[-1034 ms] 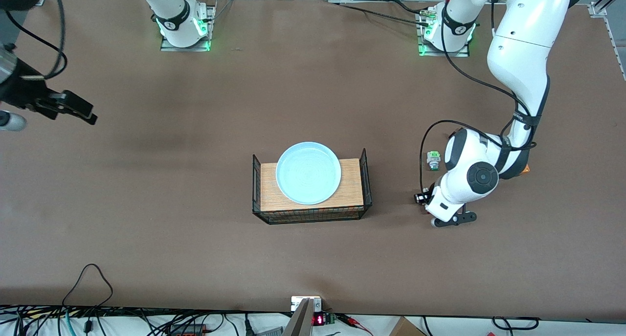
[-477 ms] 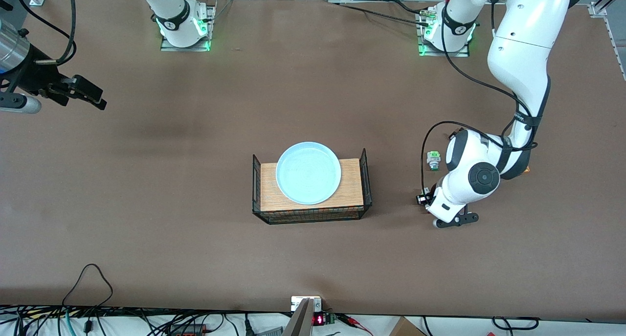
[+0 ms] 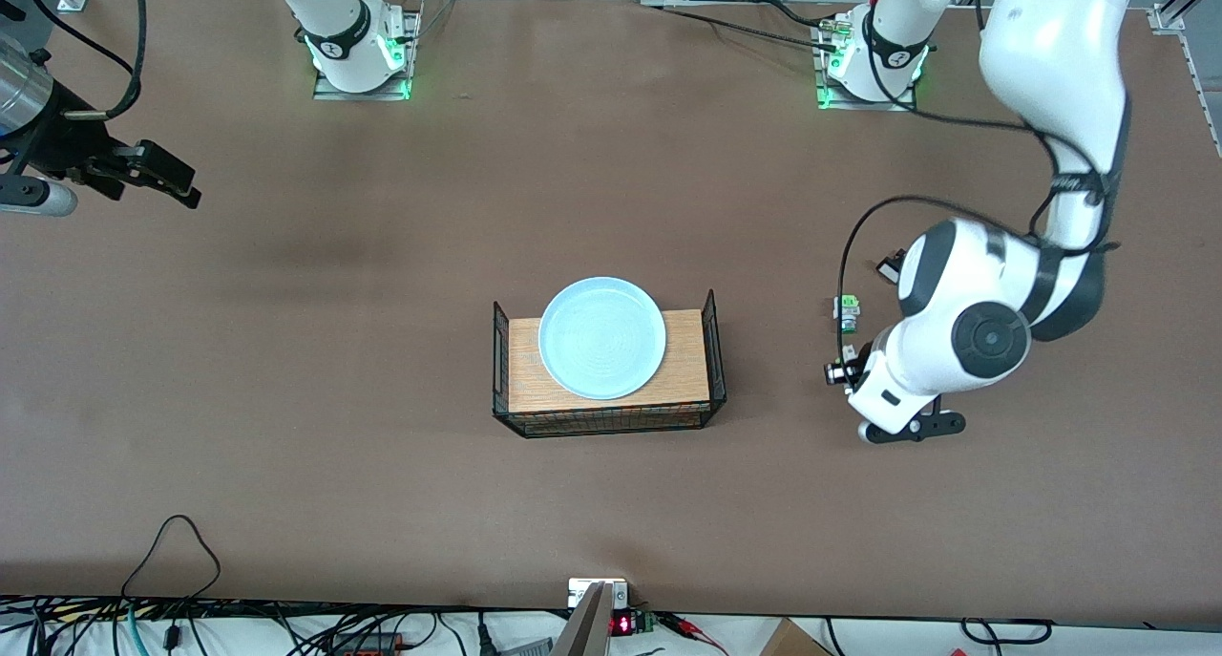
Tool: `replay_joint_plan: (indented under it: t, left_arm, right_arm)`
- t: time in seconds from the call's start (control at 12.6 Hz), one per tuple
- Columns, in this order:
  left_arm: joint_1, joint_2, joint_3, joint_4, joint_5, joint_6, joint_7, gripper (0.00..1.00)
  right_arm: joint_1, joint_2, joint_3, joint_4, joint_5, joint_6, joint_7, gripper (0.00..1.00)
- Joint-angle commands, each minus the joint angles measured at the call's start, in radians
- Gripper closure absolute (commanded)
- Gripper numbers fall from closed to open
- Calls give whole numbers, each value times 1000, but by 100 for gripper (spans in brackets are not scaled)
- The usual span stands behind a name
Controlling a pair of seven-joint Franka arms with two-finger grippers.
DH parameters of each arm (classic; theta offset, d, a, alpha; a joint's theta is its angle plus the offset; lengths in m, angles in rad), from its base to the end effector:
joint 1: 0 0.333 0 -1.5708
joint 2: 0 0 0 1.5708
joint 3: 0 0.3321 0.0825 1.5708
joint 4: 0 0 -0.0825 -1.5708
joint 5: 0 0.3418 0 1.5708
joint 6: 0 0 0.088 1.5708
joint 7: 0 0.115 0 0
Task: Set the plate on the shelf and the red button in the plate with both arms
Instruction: 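Carry the red button with the left gripper over the plate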
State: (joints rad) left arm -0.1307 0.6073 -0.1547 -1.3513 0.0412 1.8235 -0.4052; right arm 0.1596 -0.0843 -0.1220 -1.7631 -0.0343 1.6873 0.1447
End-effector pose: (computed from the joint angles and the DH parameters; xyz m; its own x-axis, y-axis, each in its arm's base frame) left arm 0.6560 -0.1647 0.3833 0.9823 0.1273 -0.1372 0.1279 -0.9918 -0.0047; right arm 0.4920 0.0124 0.6015 0.9947 -0.1025 0.0112 -0.1028 -0.9945 0.0225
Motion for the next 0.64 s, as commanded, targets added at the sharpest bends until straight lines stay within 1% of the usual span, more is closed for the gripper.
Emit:
replay_joint_plan:
  t: [0.0,0.16,0.24,0.32,0.4,0.56]
  left_arm:
    - [-7,-46,-113,104,11,-127,3,78]
    - [-26,-50,-218,179,11,-183,2,78]
    - [-46,-41,-261,216,12,-179,0,78]
    - [-87,-26,-269,253,14,-167,-10,78]
    - [-130,-5,-266,279,14,-120,-36,78]
    - [-199,29,-263,285,16,20,-145,78]
  right_arm:
    - [14,9,7,24,-20,-9,-5,0]
    - [12,9,4,22,11,6,-7,0]
    - [12,9,4,20,16,14,-7,0]
    - [12,9,2,19,16,14,-8,0]
    - [11,12,2,22,16,12,-10,0]
    - [6,18,-4,24,46,12,-25,0]
